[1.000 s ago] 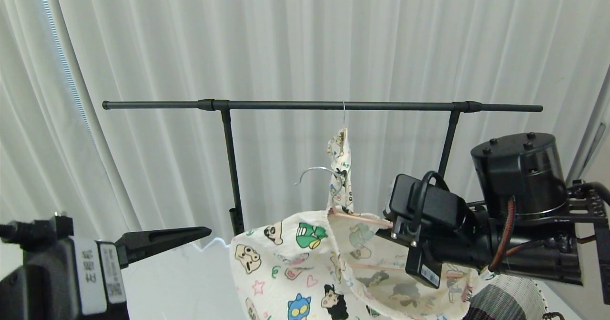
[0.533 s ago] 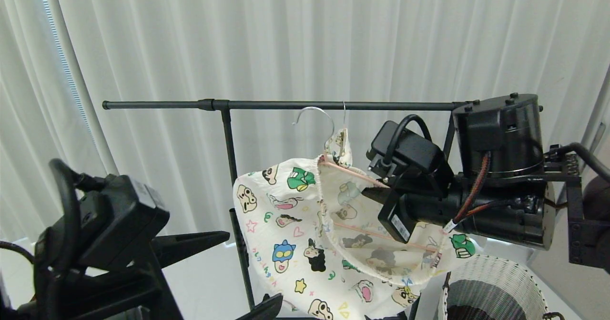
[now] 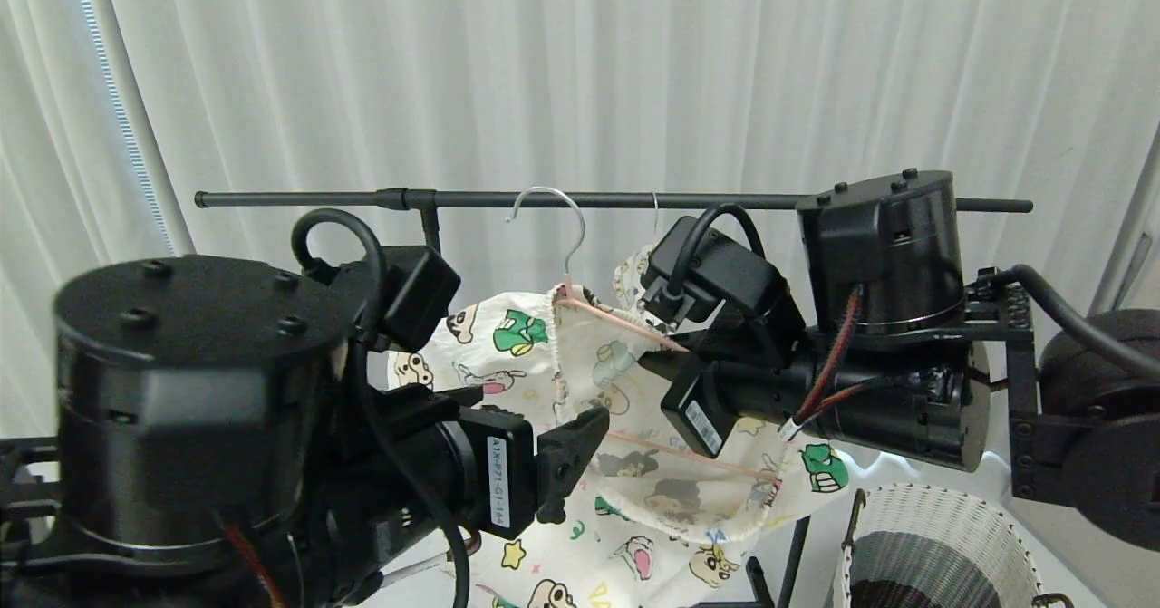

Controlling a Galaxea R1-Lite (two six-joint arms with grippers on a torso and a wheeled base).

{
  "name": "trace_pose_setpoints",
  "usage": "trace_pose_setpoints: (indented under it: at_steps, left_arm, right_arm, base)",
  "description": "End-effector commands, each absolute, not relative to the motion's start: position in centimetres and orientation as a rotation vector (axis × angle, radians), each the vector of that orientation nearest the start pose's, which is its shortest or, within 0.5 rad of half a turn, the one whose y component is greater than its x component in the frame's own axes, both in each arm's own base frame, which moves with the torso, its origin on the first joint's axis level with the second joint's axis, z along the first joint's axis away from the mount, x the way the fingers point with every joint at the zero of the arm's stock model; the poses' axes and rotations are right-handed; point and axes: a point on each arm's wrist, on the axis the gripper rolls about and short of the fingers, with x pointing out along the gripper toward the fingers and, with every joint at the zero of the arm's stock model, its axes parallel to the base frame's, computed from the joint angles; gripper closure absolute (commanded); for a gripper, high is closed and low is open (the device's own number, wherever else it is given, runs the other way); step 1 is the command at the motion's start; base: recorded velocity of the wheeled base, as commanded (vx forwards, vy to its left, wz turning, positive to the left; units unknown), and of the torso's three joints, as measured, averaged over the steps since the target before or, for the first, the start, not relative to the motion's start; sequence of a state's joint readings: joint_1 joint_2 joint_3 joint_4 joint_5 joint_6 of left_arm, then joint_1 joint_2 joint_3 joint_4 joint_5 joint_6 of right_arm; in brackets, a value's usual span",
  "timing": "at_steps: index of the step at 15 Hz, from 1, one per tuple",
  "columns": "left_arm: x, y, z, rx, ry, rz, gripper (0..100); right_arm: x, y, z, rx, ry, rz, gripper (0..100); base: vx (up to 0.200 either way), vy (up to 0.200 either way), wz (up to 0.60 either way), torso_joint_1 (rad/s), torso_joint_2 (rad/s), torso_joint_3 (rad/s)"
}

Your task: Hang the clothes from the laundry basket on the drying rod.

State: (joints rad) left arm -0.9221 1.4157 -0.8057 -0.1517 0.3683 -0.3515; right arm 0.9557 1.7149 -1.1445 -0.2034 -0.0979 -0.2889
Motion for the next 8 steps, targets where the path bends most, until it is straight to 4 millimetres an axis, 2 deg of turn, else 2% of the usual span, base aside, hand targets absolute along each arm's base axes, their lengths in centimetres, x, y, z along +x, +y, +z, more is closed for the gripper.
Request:
trace_pose_setpoints:
  at_steps: [1,6,7,8]
  left_arm:
    - [15.5,-18.92,19.55,-0.011,0.506,-0.421,0]
    - [15.76,-18.45,19.06,-0.006,0.519,-0.394,0]
    - [15.82,-18.35,18.97,-0.005,0.522,-0.389,100]
    - [15.74,-18.24,18.77,0.0,0.527,-0.386,100]
  right_arm:
    - [18.99,26.76,22.82,-0.462,0.204,0.898,100]
    - [18.75,26.93,22.97,-0.455,0.192,0.906,100]
    - [18.64,26.96,23.02,-0.455,0.19,0.908,100]
    - [18.64,26.95,22.98,-0.456,0.191,0.909,100]
  base:
    - [0.0,0.0,0.0,0.0,0.0,0.0]
    - [0.0,0.0,0.0,0.0,0.0,0.0]
    - [0.0,0.0,0.0,0.0,0.0,0.0]
    - [0.0,0.0,0.0,0.0,0.0,0.0]
